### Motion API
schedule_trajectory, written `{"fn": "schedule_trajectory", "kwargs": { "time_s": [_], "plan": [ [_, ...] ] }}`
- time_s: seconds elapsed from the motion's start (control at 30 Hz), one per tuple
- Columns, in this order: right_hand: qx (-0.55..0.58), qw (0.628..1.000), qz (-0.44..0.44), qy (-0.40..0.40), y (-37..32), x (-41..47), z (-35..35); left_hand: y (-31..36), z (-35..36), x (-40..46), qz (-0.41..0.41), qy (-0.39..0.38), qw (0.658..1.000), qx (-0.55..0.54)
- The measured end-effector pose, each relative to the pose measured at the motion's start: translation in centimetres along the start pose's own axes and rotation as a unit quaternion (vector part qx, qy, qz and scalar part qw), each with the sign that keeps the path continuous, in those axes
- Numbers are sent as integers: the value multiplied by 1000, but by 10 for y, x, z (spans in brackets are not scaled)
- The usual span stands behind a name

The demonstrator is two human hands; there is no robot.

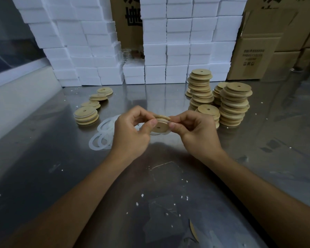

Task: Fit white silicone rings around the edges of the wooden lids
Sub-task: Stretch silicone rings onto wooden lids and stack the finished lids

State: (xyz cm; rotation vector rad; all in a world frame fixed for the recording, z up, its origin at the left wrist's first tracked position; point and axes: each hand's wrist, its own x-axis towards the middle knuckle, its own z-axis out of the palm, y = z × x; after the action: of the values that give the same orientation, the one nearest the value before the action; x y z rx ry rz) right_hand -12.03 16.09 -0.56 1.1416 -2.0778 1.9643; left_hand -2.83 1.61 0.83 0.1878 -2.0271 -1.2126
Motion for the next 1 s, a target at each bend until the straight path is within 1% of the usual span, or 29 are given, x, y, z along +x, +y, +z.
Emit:
{"fn": "schedule_trajectory", "kwargs": {
  "time_s": [0.1, 0.23, 0.37, 0.47, 0.53, 0.63, 0.7, 0.77, 0.83, 1.0],
  "plan": [
    [-18, 1000, 9, -9, -1, 2, -2, -1, -2, 1, -22, -2, 1000, -18],
    [-9, 999, 17, -28, -3, 0, -2, 0, 0, 0, -84, 10, 994, -71],
    [34, 999, 30, -17, -4, -1, 0, 3, 4, 1, -178, 34, 966, -183],
    [37, 998, 40, -14, -2, -1, 0, 4, 4, 2, -218, 33, 951, -217],
    [16, 999, 34, -4, 0, -1, 0, 3, 4, 0, -193, 19, 961, -196],
    [-55, 998, -4, 2, 0, -2, 1, 2, 4, -3, -67, -14, 995, -72],
    [-103, 993, -49, 0, -1, -4, 2, 2, 4, -5, -6, -34, 999, -10],
    [-126, 989, -84, 3, -3, -5, 3, 2, 5, -5, 13, -38, 999, 4],
    [-123, 988, -89, 11, -6, -6, 5, 3, 5, -4, 9, -31, 999, -5],
    [-73, 997, -21, 3, -5, -8, 13, 3, 4, -2, 9, -13, 1000, -5]
  ]
}}
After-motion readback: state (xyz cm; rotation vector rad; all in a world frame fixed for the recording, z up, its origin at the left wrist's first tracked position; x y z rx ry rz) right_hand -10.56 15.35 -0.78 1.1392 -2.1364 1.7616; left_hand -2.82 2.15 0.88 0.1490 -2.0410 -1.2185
